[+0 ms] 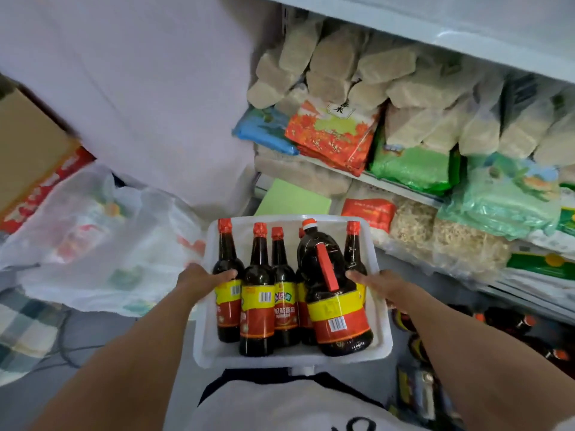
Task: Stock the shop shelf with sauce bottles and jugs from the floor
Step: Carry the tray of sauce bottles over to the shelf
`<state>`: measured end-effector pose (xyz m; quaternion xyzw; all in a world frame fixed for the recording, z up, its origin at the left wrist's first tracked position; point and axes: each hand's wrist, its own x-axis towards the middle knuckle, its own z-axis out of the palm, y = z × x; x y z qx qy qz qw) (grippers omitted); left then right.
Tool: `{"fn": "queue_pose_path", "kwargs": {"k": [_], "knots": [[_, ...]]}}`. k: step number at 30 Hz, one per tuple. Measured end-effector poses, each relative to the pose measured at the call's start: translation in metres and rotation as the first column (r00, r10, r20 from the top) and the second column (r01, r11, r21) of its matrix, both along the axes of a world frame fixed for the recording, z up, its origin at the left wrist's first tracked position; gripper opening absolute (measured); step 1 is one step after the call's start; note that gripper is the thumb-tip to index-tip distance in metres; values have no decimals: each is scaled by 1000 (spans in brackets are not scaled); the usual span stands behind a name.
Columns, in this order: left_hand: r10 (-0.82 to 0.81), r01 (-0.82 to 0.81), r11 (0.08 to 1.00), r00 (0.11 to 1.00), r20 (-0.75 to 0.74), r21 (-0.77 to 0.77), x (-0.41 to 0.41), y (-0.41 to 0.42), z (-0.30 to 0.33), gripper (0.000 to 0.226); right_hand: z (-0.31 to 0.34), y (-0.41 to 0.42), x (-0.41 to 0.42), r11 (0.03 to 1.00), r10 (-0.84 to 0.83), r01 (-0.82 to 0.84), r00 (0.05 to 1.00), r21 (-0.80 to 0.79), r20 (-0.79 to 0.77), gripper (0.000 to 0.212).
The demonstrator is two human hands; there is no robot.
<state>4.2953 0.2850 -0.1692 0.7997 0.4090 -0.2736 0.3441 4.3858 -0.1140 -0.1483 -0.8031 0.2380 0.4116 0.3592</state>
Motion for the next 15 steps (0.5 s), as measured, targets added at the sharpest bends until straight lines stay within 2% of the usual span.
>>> {"fn": "queue_pose_path", "kwargs": {"k": [2,4,6,9,12,15], "knots": [[7,-7,1000,1000,17,-25,36,12,-7,104,-4,12,28,1000,-23,23,1000,19,-11,83],[-25,25,999,1000,19,-38,76,24,-12,106,-16,20,55,999,-42,42,999,11,17,115],[-58,58,998,998,10,-36,120,40,-20,101,-35,27,83,996,-93,93,995,4,45,128],[-78,79,996,997,28,-48,171,53,-28,91,-48,45,116,988,-157,157,987,9,13,120],[-94,99,993,993,74,-60,214,60,-34,74,-72,56,139,976,-218,218,976,15,4,125],[-149,149,989,989,21,-1,253,71,-56,83,-93,66,165,967,-253,253,967,14,6,119]]}}
